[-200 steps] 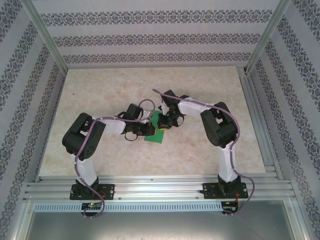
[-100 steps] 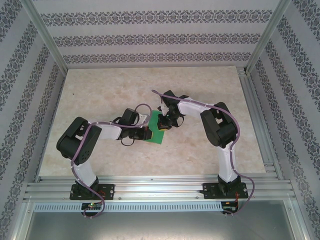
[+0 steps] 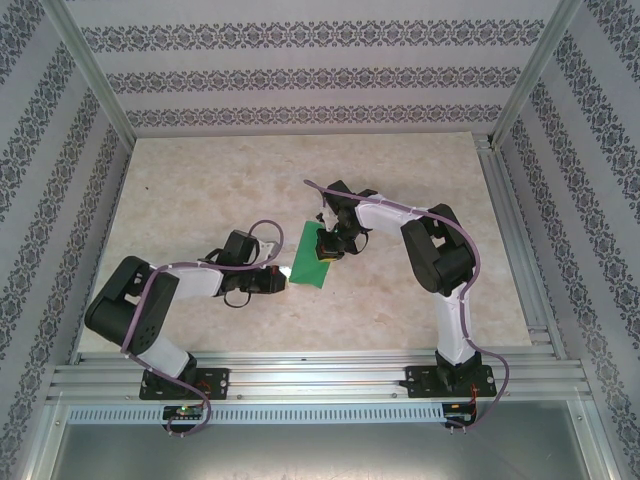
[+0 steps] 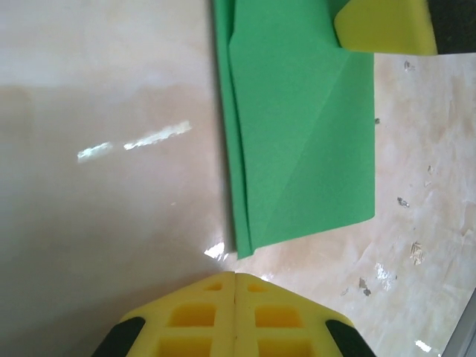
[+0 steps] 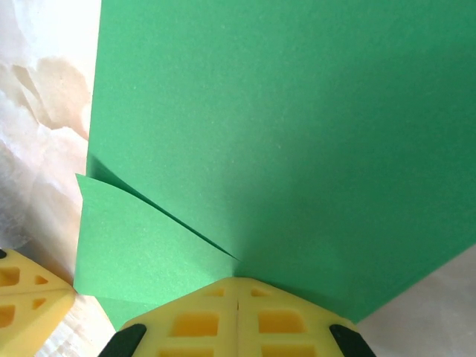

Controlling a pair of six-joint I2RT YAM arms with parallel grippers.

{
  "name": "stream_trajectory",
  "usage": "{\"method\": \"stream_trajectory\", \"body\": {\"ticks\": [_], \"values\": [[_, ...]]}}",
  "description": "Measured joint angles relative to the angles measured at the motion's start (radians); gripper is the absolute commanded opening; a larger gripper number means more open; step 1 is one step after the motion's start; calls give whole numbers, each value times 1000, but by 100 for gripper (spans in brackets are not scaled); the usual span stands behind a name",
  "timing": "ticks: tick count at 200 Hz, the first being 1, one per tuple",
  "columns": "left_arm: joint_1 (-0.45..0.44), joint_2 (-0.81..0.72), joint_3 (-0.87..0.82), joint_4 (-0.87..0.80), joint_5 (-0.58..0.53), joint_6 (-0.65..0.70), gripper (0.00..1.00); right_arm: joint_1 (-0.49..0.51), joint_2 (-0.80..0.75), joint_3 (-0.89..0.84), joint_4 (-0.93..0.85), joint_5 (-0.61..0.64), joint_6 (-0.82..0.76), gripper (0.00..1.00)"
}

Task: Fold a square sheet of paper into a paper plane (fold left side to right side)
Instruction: Fold the triangle a second time at the center of the table, then turn over the paper at the center of the table.

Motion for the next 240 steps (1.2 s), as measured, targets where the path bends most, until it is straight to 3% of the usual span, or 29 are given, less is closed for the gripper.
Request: {"method": "stream_trajectory", "body": {"ticks": [13, 59, 78, 125, 168, 240], "values": [[14, -22, -2, -34, -10, -4, 16, 0, -2, 1, 0, 0, 0, 10], [52, -105, 9, -97, -22, -47, 47, -9, -42, 6, -10, 38, 1, 26], [55, -102, 31, -97, -12, -74, 51, -21, -90, 9, -12, 62, 1, 30], [58, -26, 63, -62, 42, -143, 58, -51, -206, -76, 43, 74, 9, 29], [62, 27, 82, -42, 83, -183, 60, -52, -197, -145, 78, 62, 35, 38], [73, 80, 126, -48, 124, -217, 56, -81, -149, -204, 238, -27, 128, 39]]}}
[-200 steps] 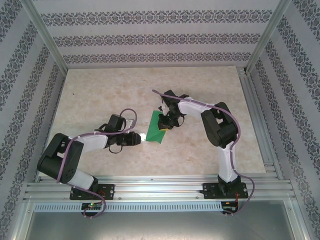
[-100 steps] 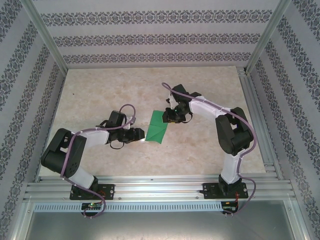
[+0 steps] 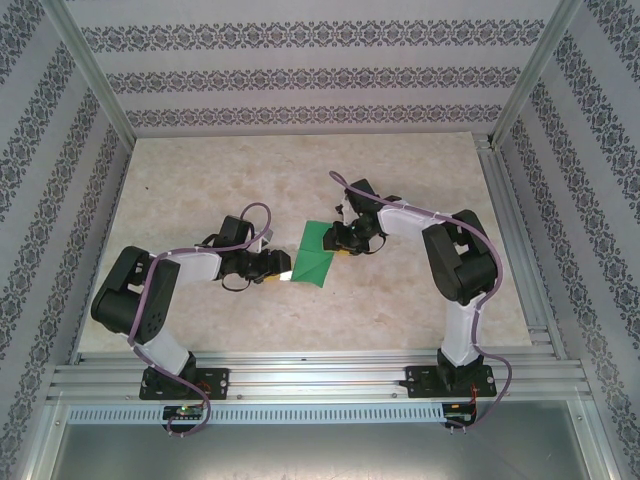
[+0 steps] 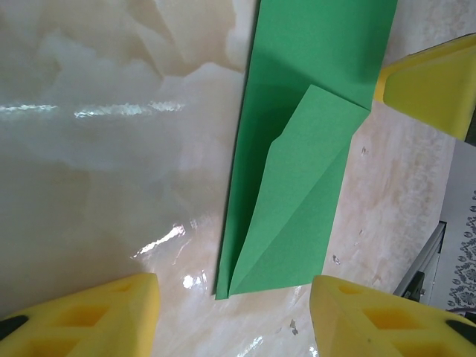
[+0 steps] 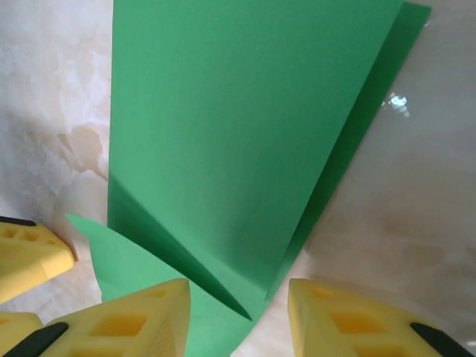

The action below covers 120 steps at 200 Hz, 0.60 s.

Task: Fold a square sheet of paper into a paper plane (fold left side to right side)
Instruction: Turn over the paper at the center of the table.

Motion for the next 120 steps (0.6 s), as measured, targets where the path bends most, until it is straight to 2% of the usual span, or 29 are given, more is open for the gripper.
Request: {"method": "stream_trajectory", "body": {"ticks": [76, 90, 120], "values": [[0, 2, 2, -5, -1, 1, 56, -15, 24, -5, 96, -63, 80, 31], [0, 2, 2, -5, -2, 1, 56, -16, 27, -6, 106, -64, 91, 26], [0, 0, 3, -6, -3, 1, 58, -19, 27, -29, 144, -86, 127, 7]]}}
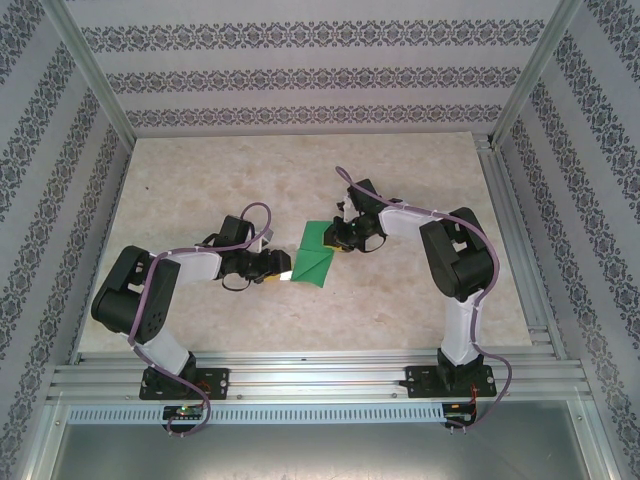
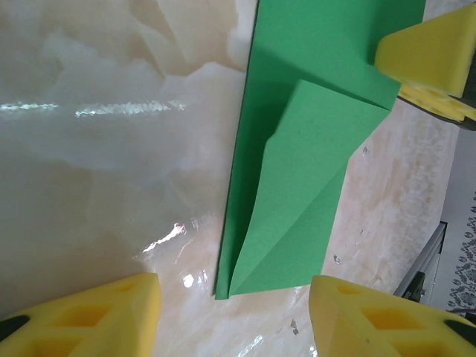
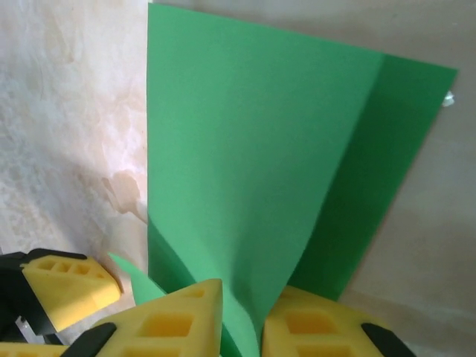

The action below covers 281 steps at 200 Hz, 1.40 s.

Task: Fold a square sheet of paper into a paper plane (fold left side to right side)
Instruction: Turn over the paper at the center of the table.

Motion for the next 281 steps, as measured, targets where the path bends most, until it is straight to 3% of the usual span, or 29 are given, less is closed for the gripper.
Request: {"method": "stream_trajectory", "body": {"ticks": [29, 60, 89, 113, 214, 255, 281], "values": [[-9, -33, -11, 14, -17, 6, 72, 0, -20, -35, 37, -13, 21, 0], [0, -209, -62, 39, -53, -5, 100, -13, -158, -86, 45, -30, 16, 0], [11, -441, -80, 87, -58, -36, 100, -27, -327, -92, 84, -79, 5, 0], [13, -549, -80, 150, -29, -84, 100, -39, -417, -93, 112, -122, -3, 0], [8, -563, -137, 303, 66, -259, 100, -34, -561, -116, 204, -252, 85, 0], [-16, -540, -138, 390, 104, -306, 82, -5, -572, -121, 269, -284, 148, 0], [-23, -526, -138, 438, 127, -337, 65, 1, -573, -132, 316, -301, 190, 0]]}}
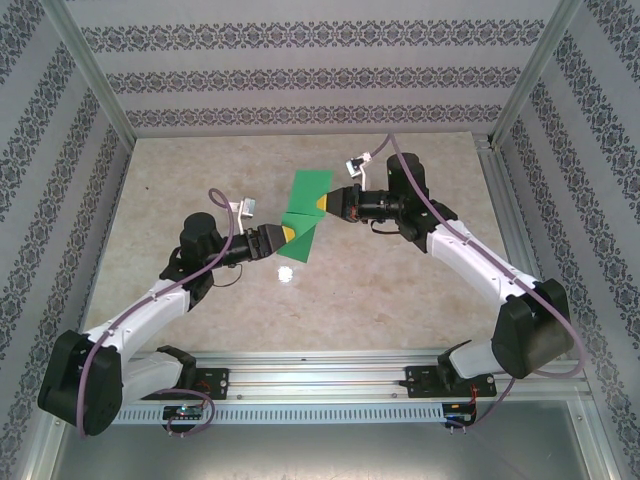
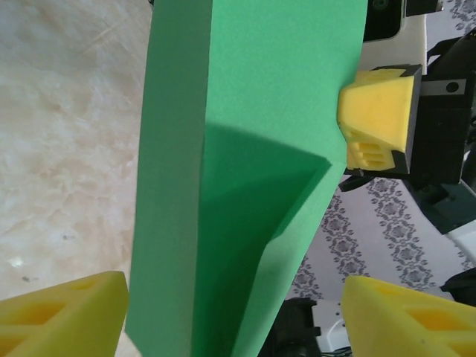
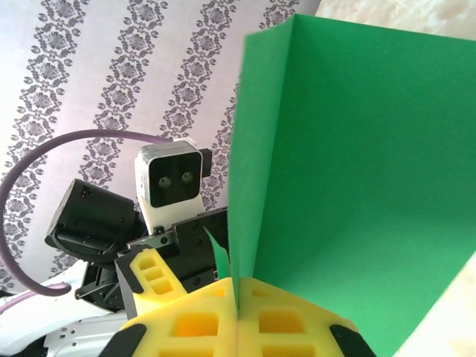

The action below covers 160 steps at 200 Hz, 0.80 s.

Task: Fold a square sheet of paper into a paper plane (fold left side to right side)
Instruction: Turn over the paper at the center of the table.

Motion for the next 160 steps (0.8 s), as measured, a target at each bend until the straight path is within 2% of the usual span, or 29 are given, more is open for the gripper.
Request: {"method": "stream_trajectory", "body": {"ticks": [58, 78, 98, 108, 130, 160], "values": [[-6, 5, 1, 46, 21, -40, 21, 0, 0, -9, 32, -10, 28, 0], [-7, 1, 2, 32, 19, -26, 9, -1, 0, -21, 35, -10, 30, 5], [-13, -14, 18, -27, 7, 13, 4, -11, -3, -26, 22, -5, 19, 17], [-18, -27, 37, -92, -14, 48, 0, -22, -10, -27, -10, 7, -5, 30], [-64, -50, 129, -326, -145, 195, 0, -74, -49, -27, -150, 102, -80, 43], [-246, -30, 311, -663, -490, 417, 0, -163, -126, -37, -328, 267, -150, 52]]}}
